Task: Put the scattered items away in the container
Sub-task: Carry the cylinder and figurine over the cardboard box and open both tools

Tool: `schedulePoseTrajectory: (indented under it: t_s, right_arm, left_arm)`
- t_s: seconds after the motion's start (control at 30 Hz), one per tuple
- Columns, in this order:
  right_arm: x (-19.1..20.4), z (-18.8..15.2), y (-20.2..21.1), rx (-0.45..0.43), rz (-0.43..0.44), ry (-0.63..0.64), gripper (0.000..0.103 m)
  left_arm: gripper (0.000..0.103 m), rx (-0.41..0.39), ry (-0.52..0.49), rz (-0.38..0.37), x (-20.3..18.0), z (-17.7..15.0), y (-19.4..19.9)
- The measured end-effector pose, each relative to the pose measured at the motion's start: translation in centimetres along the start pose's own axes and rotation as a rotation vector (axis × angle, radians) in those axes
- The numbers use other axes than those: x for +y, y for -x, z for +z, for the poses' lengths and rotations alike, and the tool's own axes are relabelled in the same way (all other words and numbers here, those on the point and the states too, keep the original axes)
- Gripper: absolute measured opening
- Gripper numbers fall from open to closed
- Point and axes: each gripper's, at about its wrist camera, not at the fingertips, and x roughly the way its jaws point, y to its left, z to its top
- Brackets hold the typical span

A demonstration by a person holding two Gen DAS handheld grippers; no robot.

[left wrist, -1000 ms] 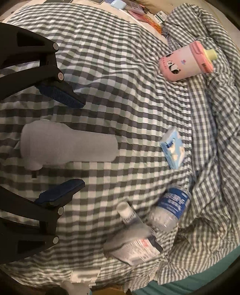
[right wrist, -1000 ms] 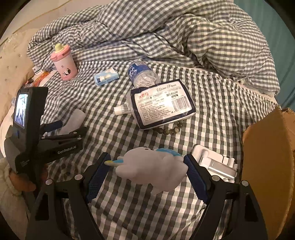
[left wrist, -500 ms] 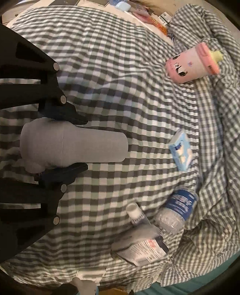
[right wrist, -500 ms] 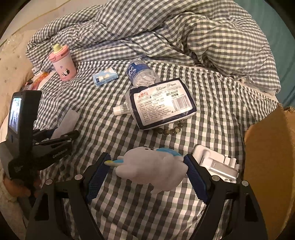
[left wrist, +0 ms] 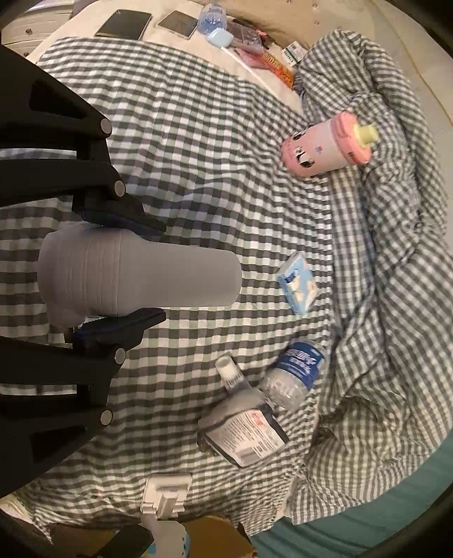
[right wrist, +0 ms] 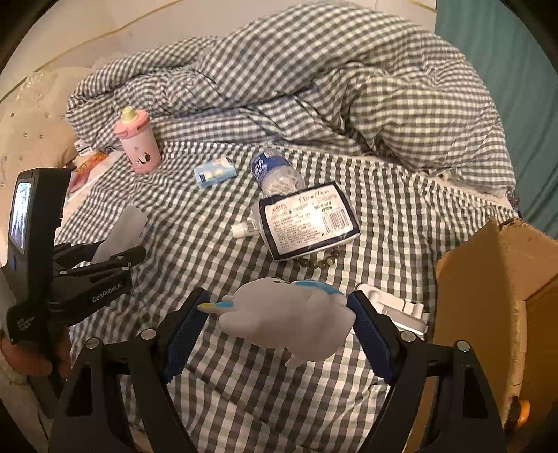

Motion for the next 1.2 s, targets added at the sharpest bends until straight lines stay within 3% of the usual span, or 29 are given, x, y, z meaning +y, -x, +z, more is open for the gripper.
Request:
schedulePoseTrajectory:
  t_s: [0.47, 0.67, 0.83, 1.2]
  right_arm:
    - [1.0, -1.5, 5.3, -0.071, 0.001, 0.014, 0.081]
    - [-0.3, -2.3, 8.3, -0.125, -0.013, -0.005, 0.081]
    - [-4.1, -3.7, 10.9, -0.161, -0.053, -0.067, 0.081]
    - [-16.7, -8.7, 16.6, -0.19, -0.232, -0.272, 0.081]
  left_arm:
    - [0.044, -0.091, -0.016, -0.008, 0.3, -1.3, 6.5]
    - [0.044, -0.128, -0.038, -0.016, -1.7, -1.6, 9.1]
    - [0.044, -0.165, -0.103, -0.067, -6.4, -1.1, 11.4]
    - [0.044, -0.227, -0.321, -0.266, -22.8, 0.5, 15.6]
